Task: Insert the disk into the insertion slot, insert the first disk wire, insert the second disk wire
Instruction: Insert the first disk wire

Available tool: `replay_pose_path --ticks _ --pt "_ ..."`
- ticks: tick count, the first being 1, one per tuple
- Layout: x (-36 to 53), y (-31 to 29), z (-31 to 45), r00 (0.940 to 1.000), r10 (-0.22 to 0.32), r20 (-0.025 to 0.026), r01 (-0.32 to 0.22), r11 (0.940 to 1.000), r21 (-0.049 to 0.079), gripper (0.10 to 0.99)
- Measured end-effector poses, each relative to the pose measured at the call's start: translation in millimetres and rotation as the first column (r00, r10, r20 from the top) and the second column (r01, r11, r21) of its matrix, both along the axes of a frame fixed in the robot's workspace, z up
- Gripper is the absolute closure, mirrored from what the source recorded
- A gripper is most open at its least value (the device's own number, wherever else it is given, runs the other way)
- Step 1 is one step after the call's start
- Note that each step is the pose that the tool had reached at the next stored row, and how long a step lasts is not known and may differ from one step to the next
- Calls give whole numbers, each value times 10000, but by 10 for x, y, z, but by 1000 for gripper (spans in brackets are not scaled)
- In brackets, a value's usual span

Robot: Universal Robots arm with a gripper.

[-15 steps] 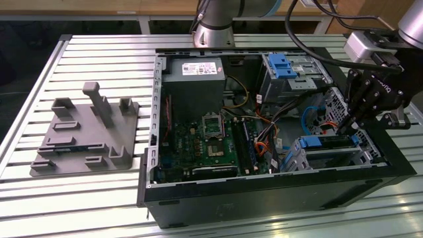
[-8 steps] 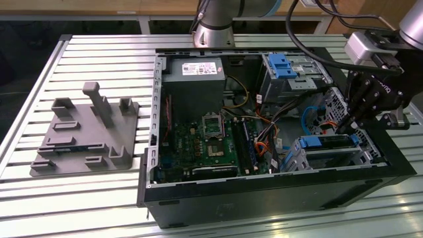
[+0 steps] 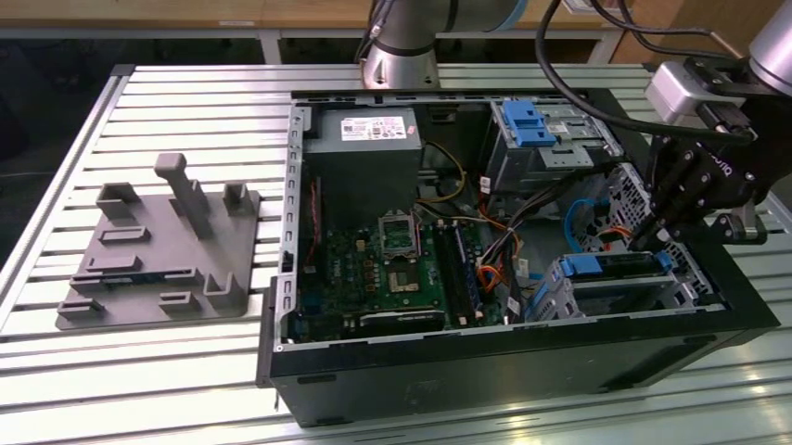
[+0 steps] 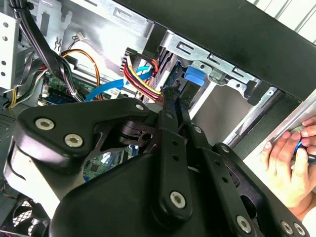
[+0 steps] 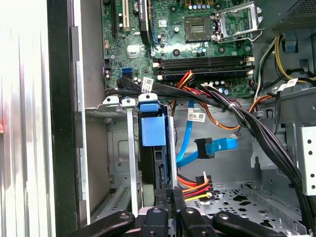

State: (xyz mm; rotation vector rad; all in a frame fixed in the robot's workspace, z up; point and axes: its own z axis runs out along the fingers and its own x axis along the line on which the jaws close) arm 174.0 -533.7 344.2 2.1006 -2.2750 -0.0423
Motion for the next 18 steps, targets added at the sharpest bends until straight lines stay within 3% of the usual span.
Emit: replay_pose_path --ticks 18 --pt "0 -19 -70 10000 1 0 -1 10000 -3 925"
